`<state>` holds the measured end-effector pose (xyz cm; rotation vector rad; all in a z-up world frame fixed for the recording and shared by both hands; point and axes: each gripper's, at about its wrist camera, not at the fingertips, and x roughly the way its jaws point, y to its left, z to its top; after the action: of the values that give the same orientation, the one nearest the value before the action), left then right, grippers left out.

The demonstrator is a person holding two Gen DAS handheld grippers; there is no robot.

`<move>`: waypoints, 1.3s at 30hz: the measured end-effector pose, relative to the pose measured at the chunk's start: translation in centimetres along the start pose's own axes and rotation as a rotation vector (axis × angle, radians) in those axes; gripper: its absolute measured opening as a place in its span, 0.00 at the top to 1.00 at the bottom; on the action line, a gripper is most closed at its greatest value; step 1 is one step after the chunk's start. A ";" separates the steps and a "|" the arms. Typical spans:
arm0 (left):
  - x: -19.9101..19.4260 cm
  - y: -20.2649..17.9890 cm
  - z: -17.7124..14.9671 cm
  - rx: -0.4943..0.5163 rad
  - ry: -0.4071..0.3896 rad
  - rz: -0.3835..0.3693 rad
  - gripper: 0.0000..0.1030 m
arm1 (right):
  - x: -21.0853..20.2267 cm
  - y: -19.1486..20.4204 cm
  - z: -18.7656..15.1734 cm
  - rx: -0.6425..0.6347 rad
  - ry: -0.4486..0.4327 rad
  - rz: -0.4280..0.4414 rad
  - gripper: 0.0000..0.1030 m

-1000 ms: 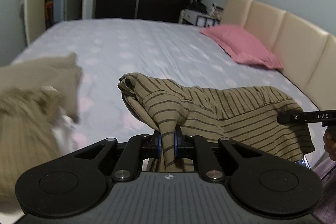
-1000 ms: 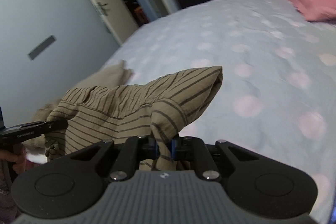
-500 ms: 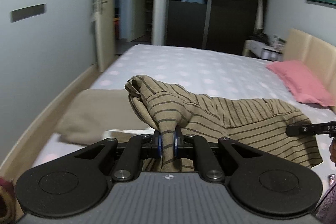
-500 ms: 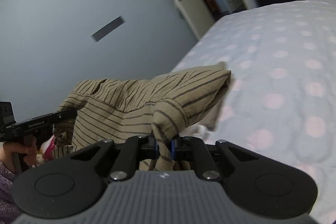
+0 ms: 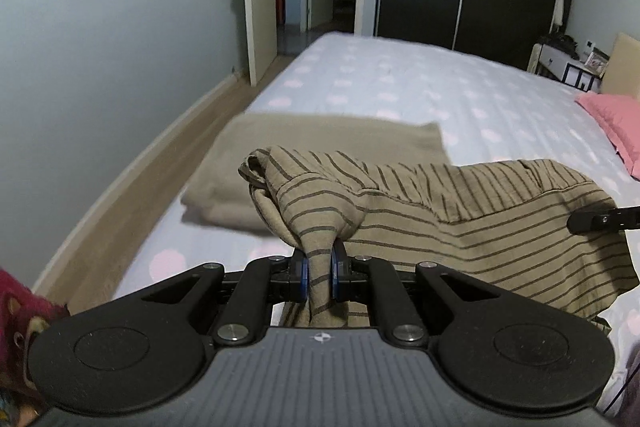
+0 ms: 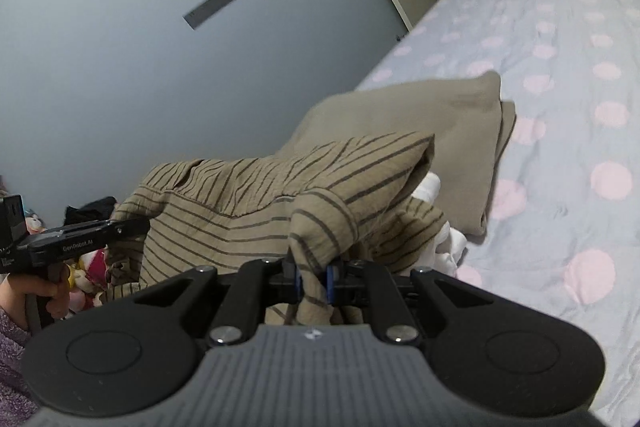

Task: Fold clothes
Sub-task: 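Carry the shirt with both tools onto the stack of folded clothes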

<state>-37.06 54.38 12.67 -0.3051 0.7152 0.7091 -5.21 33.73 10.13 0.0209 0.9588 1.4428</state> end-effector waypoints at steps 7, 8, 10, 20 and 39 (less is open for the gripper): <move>5.0 4.3 -2.7 -0.079 0.082 -0.019 0.92 | 3.9 -2.3 -1.8 0.040 0.063 -0.018 0.88; 5.7 4.6 -3.0 -0.081 0.098 -0.024 0.92 | 4.5 -2.6 -2.0 0.044 0.071 -0.020 0.88; 6.8 5.2 -4.0 -0.083 0.130 -0.034 0.92 | 5.5 -3.1 -2.5 0.052 0.083 -0.022 0.88; 10.1 6.3 -6.2 -0.138 0.145 -0.084 0.91 | 9.6 -6.3 -3.7 0.103 0.123 0.002 0.88; 0.3 3.2 -4.5 -0.113 -0.109 0.073 0.62 | 1.0 -0.8 -4.2 -0.246 -0.076 -0.136 0.66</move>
<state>-41.31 54.73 9.13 -0.3420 0.5859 0.8312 -7.03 32.17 6.45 -0.1668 0.7030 1.4146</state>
